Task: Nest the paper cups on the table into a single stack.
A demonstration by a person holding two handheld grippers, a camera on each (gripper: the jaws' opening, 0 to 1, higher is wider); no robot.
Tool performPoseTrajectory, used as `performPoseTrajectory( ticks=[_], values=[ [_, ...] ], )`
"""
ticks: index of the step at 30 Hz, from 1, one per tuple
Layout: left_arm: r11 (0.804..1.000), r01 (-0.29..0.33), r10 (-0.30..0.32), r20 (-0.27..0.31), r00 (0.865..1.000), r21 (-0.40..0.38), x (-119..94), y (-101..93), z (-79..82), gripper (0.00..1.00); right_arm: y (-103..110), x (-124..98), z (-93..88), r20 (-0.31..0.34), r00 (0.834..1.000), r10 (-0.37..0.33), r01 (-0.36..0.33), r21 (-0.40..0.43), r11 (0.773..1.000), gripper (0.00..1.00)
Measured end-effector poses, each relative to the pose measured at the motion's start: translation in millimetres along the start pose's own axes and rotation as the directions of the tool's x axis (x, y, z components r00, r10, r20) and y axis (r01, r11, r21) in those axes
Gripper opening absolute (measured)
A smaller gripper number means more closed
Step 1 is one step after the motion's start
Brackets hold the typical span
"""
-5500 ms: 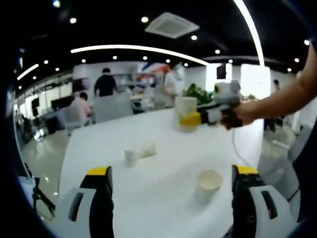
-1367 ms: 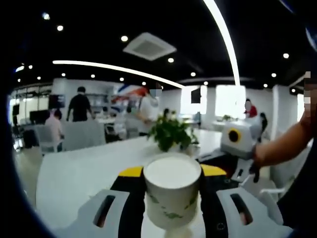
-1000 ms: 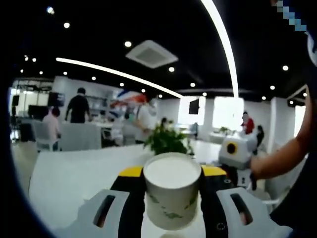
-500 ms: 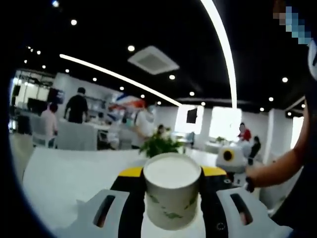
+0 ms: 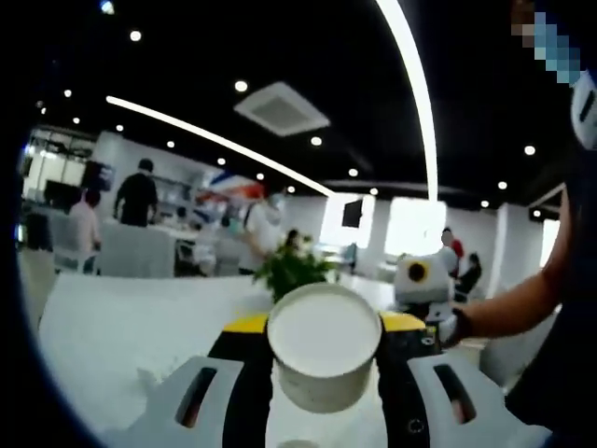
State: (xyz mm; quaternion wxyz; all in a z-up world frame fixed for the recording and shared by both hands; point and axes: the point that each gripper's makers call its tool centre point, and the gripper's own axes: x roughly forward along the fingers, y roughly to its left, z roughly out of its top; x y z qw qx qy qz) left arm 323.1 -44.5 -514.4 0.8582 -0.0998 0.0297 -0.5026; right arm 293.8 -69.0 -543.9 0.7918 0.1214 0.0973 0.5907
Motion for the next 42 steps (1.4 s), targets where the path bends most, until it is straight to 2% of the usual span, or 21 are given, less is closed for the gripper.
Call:
performPoseTrajectory(
  ticks=[3,4,5,8,11,16,19,23,30,33,35,37,42],
  values=[
    [0.999,0.048,-0.049,-0.043,0.998,-0.012,-6,-3.2,-6.6,0.41,5,-2,4.9,0.008,0.999,0.034,-0.034,0.016,0.999,0.28],
    [0.997,0.073,-0.074,-0.074,0.995,-0.015,-9,-4.2,-12.0,0.41,8,-3,7.4,0.007,0.998,0.06,-0.06,0.024,0.998,0.26],
    [0.996,0.086,-0.086,-0.084,0.993,0.002,-11,-4.4,-13.5,0.41,10,-3,8.3,0.006,0.998,0.07,-0.07,0.025,0.997,0.23],
    [0.988,0.155,-0.151,-0.139,0.979,0.019,-15,-14.2,-18.5,0.41,15,-3,9.2,-0.003,0.995,0.096,-0.096,0.023,0.995,0.2],
    [0.98,0.197,-0.191,-0.181,0.965,0.016,-17,-17.4,-23.6,0.41,24,-1,10.1,-0.018,0.99,0.137,-0.136,0.016,0.991,0.17],
    [0.966,0.257,-0.253,-0.207,0.945,-0.009,-18,-26.2,-27.3,0.41,33,1,10.9,-0.031,0.983,0.183,-0.183,0.018,0.983,0.12],
    [0.963,0.27,-0.265,-0.214,0.94,-0.006,-17,-30.0,-28.9,0.41,37,1,13.3,-0.025,0.978,0.205,-0.205,0.026,0.979,0.1],
    [0.964,0.268,-0.261,-0.221,0.94,-0.002,-16,-29.7,-30.8,0.41,36,2,16.1,-0.029,0.979,0.202,-0.201,0.025,0.979,0.07],
    [0.973,0.228,-0.215,-0.219,0.952,0.036,-20,-20.2,-29.0,0.4,43,4,24.5,-0.047,0.974,0.222,-0.222,0.023,0.975,0.0],
    [0.98,0.189,-0.171,-0.22,0.96,0.063,-24,-11.6,-27.4,0.48,44,4,29.0,-0.064,0.973,0.221,-0.222,0.001,0.975,0.0],
    [0.985,0.136,-0.109,-0.235,0.966,0.106,-26,-0.9,-28.1,0.57,40,5,30.5,-0.088,0.976,0.201,-0.203,-0.015,0.979,0.0],
    [0.985,0.092,-0.052,-0.26,0.964,0.145,-29,9.5,-31.5,0.65,34,6,32.5,-0.104,0.979,0.175,-0.179,-0.032,0.983,0.0],
    [0.985,0.013,0.032,-0.257,0.966,0.172,-37,26.4,-29.8,0.81,28,6,38.8,-0.153,0.98,0.128,-0.142,-0.086,0.986,0.0]
  ],
)
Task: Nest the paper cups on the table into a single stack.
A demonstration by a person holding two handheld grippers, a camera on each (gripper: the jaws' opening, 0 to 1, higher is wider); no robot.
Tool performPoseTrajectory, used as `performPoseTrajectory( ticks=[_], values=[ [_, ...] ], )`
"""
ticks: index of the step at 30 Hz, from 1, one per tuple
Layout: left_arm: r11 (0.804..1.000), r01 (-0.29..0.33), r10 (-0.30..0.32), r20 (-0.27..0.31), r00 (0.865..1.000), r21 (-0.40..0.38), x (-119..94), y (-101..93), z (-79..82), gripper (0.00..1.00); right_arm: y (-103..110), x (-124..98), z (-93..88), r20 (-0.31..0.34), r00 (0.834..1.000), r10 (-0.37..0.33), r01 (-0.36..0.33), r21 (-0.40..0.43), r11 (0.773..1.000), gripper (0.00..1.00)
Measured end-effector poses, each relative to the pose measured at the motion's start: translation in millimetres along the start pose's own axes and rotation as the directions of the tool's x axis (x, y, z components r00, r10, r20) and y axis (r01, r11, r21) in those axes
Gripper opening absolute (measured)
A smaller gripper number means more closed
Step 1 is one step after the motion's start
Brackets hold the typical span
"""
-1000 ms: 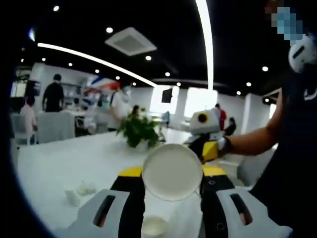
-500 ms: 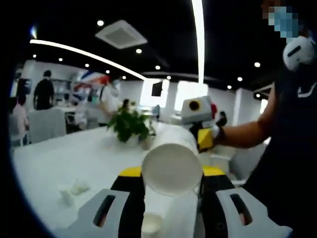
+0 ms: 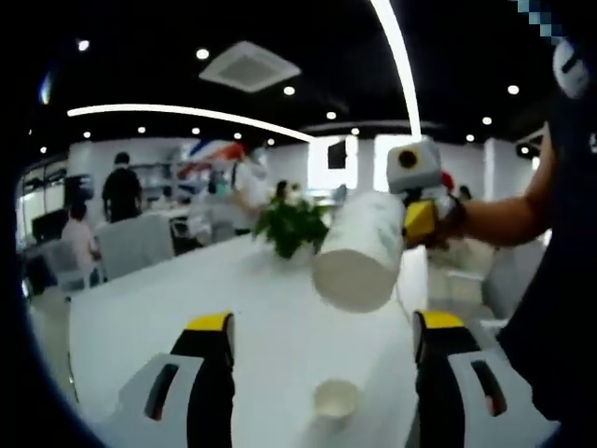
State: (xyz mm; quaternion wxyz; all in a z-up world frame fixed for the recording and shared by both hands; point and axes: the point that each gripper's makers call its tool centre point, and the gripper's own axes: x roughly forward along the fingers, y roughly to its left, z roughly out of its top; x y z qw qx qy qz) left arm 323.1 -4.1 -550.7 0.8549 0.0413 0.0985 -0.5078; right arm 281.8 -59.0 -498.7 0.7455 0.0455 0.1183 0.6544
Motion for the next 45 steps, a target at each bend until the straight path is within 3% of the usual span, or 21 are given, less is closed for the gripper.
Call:
performPoseTrajectory(
  ticks=[6,10,14,18,21,23,26,30,31,33,34,37,39,45],
  values=[
    [0.994,-0.106,0.106,-0.025,0.994,0.003,-16,26.5,-10.9,0.99,-7,3,5.4,-0.149,0.986,-0.073,0.056,-0.117,0.991,0.0],
    [0.987,-0.158,0.158,-0.048,0.986,0.003,-29,43.5,-21.7,0.99,-14,6,0.7,-0.283,0.949,-0.142,0.091,-0.187,0.978,0.0],
    [0.983,-0.182,0.182,-0.082,0.98,0.004,-40,56.0,-38.1,0.99,-22,8,-5.7,-0.439,0.873,-0.211,0.113,-0.238,0.965,0.0],
    [0.976,-0.216,0.216,-0.114,0.97,0.021,-53,63.4,-52.9,0.99,-26,11,-14.8,-0.587,0.766,-0.262,0.097,-0.298,0.95,0.0],
    [0.97,-0.244,0.241,-0.125,0.963,-0.009,-64,68.7,-60.4,0.99,-22,14,-19.7,-0.663,0.698,-0.272,0.068,-0.317,0.946,0.0],
    [0.967,-0.252,0.248,-0.122,0.961,-0.023,-69,70.3,-64.0,0.99,-21,15,-22.5,-0.701,0.653,-0.287,0.047,-0.341,0.939,0.0],
    [0.961,-0.277,0.271,-0.156,0.95,-0.016,-73,74.7,-73.6,0.99,-19,19,-27.1,-0.735,0.614,-0.289,0.01,-0.359,0.933,0.0],
    [0.95,-0.312,0.309,-0.139,0.941,0.0,-76,77.2,-70.8,0.99,-18,17,-38.7,-0.789,0.54,-0.293,-0.056,-0.381,0.923,0.0],
    [0.947,-0.322,0.319,-0.142,0.937,-0.002,-75,78.6,-72.7,0.99,-19,16,-42.7,-0.805,0.511,-0.302,-0.066,-0.387,0.92,0.0],
    [0.947,-0.32,0.315,-0.155,0.936,-0.005,-72,76.8,-75.1,0.99,-19,14,-47.5,-0.822,0.478,-0.308,-0.103,-0.401,0.91,0.0],
    [0.948,-0.319,0.316,-0.151,0.937,0.009,-71,76.9,-74.6,0.99,-19,16,-49.0,-0.822,0.484,-0.301,-0.108,-0.398,0.911,0.0],
    [0.945,-0.328,0.324,-0.144,0.935,0.0,-71,76.7,-74.1,0.99,-22,11,-55.6,-0.838,0.456,-0.3,-0.114,-0.39,0.914,0.0],
    [0.946,-0.325,0.321,-0.13,0.938,-0.014,-69,74.0,-72.8,0.99,-24,10,-56.4,-0.84,0.452,-0.299,-0.109,-0.385,0.916,0.0],
    [0.948,-0.316,0.311,-0.131,0.941,-0.019,-68,77.3,-78.5,0.99,-27,14,-54.1,-0.832,0.463,-0.307,-0.074,-0.381,0.922,0.0]
  ],
)
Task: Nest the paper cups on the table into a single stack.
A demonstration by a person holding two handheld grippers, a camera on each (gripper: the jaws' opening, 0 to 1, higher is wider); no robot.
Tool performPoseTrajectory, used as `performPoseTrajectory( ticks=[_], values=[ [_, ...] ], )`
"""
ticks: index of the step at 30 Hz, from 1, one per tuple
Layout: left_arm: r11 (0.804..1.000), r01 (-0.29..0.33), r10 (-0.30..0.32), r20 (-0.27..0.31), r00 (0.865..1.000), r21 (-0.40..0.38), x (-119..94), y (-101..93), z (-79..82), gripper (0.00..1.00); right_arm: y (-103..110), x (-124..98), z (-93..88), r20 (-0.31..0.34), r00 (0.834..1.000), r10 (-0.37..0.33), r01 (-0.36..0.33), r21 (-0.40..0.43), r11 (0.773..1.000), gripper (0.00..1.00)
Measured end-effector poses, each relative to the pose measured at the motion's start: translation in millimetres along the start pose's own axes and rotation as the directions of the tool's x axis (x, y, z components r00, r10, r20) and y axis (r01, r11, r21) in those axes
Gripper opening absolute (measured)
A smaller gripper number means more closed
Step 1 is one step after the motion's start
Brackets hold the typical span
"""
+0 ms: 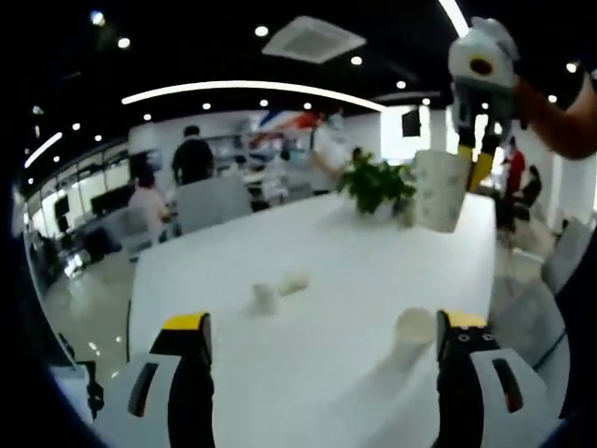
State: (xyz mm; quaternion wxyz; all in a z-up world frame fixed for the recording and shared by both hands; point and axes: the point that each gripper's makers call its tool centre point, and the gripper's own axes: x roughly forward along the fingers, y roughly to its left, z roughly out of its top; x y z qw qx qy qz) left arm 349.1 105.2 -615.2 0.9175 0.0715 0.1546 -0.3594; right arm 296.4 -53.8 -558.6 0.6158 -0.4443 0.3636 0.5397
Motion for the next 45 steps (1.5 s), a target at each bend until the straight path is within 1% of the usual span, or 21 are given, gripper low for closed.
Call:
performPoseTrajectory(
  ticks=[3,6,9,13,19,22,27,32,38,45],
  values=[
    [1.0,0.014,-0.014,0.012,1.0,-0.008,3,2.0,-3.6,0.99,-1,3,-2.2,-0.002,1.0,-0.017,0.017,0.012,1.0,0.0],
    [1.0,0.021,-0.021,0.006,1.0,-0.001,4,3.2,-6.4,0.99,1,7,-2.6,-0.011,1.0,-0.022,0.022,0.02,1.0,0.0],
    [1.0,0.024,-0.024,0.022,0.999,-0.006,2,4.9,-3.5,0.99,4,11,-2.3,-0.018,1.0,-0.018,0.019,0.017,1.0,0.0],
    [1.0,0.017,-0.016,0.025,1.0,-0.019,1,6.6,-3.8,0.99,5,12,-2.6,-0.021,1.0,-0.017,0.017,0.017,1.0,0.0],
    [1.0,0.018,-0.018,0.016,1.0,-0.019,1,4.7,-5.4,0.99,10,18,-5.5,-0.033,0.999,-0.01,0.01,-0.009,1.0,0.0],
    [1.0,0.013,-0.013,0.016,1.0,-0.008,0,4.8,-4.6,0.99,13,22,-7.8,-0.043,0.999,0.0,-0.002,-0.048,0.999,0.0],
    [1.0,0.007,-0.006,0.023,1.0,-0.009,-1,5.1,-2.4,0.99,16,29,-9.7,-0.048,0.999,0.013,-0.016,-0.051,0.999,0.0],
    [1.0,0.002,-0.002,0.022,1.0,-0.013,-3,4.3,-3.6,0.99,19,37,-8.3,-0.041,0.999,0.011,-0.013,-0.062,0.998,0.0],
    [1.0,-0.003,0.003,0.014,1.0,-0.017,-7,5.7,-6.1,0.99,19,47,-11.3,-0.064,0.998,-0.007,0.002,-0.08,0.997,0.0],
    [1.0,0.018,-0.018,-0.002,1.0,-0.001,-6,4.9,-9.0,0.99,21,56,-14.5,-0.076,0.997,-0.01,0.004,-0.076,0.997,0.0]
  ],
)
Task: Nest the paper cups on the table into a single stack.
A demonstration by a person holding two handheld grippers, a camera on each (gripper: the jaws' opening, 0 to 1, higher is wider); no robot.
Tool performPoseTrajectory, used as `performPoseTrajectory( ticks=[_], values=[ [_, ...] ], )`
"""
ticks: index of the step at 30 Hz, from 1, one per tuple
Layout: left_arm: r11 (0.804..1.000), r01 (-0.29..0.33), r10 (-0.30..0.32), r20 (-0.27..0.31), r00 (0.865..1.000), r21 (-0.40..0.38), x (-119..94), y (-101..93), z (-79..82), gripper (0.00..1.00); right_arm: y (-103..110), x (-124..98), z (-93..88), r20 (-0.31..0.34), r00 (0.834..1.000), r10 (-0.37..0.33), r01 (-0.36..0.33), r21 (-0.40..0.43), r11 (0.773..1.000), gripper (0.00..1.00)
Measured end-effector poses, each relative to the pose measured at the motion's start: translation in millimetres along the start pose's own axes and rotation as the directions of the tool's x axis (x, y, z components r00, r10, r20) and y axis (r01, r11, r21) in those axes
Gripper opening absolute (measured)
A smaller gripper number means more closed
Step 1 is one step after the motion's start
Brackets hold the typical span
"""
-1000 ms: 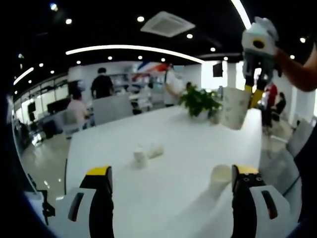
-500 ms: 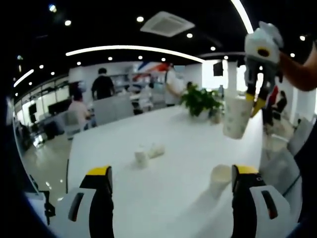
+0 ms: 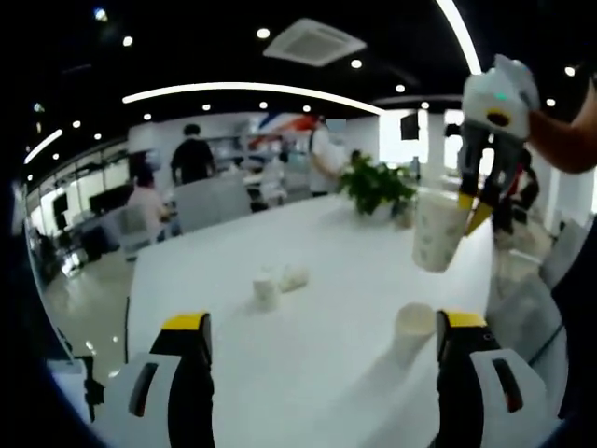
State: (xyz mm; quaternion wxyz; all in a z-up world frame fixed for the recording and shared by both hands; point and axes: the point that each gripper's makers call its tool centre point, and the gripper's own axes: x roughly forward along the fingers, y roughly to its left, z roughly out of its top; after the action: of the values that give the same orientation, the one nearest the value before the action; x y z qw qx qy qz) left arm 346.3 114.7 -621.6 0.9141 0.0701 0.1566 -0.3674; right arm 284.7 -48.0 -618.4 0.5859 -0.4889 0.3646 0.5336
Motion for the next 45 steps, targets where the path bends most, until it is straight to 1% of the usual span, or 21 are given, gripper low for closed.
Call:
performPoseTrajectory(
  ticks=[6,12,15,16,20,25,27,34,39,42,45],
  values=[
    [1.0,0.006,-0.006,-0.006,1.0,0.002,4,0.6,-2.6,0.99,5,11,-4.3,-0.004,1.0,0.012,-0.012,-0.001,1.0,0.0],
    [1.0,0.011,-0.012,-0.02,1.0,-0.018,10,2.6,-11.5,0.99,6,19,-7.5,0.006,1.0,0.023,-0.023,0.007,1.0,0.0],
    [1.0,0.014,-0.014,-0.025,1.0,-0.011,11,1.3,-14.0,0.99,5,21,-9.0,0.006,1.0,0.021,-0.021,0.009,1.0,0.0],
    [1.0,0.024,-0.024,-0.035,0.999,-0.01,12,0.0,-17.2,0.99,4,24,-10.0,0.006,1.0,0.019,-0.02,0.017,1.0,0.0],
    [1.0,0.023,-0.021,-0.069,0.997,0.02,15,-0.3,-25.1,0.99,6,29,-13.2,0.003,1.0,0.023,-0.023,0.024,0.999,0.0],
    [1.0,0.027,-0.026,-0.097,0.995,0.007,16,0.3,-33.1,0.99,8,35,-12.9,0.011,0.999,0.032,-0.032,0.035,0.999,0.0],
    [1.0,0.018,-0.017,-0.104,0.994,0.01,16,3.2,-36.4,0.99,8,38,-12.3,0.013,0.999,0.034,-0.034,0.036,0.999,0.0],
    [1.0,-0.01,0.009,-0.088,0.996,-0.01,13,11.3,-36.8,0.99,12,49,-14.2,0.013,0.999,0.048,-0.049,0.033,0.998,0.0],
    [1.0,-0.018,0.016,-0.072,0.997,-0.023,8,11.6,-36.4,0.99,15,57,-15.1,0.016,0.998,0.062,-0.062,0.051,0.997,0.0],
    [1.0,-0.021,0.02,-0.074,0.997,-0.018,4,12.5,-40.2,0.99,15,62,-15.8,0.017,0.998,0.064,-0.065,0.067,0.996,0.0],
    [0.999,-0.026,0.024,-0.07,0.997,-0.028,1,13.7,-43.2,0.99,16,66,-16.5,0.021,0.998,0.067,-0.069,0.077,0.995,0.0]
  ],
)
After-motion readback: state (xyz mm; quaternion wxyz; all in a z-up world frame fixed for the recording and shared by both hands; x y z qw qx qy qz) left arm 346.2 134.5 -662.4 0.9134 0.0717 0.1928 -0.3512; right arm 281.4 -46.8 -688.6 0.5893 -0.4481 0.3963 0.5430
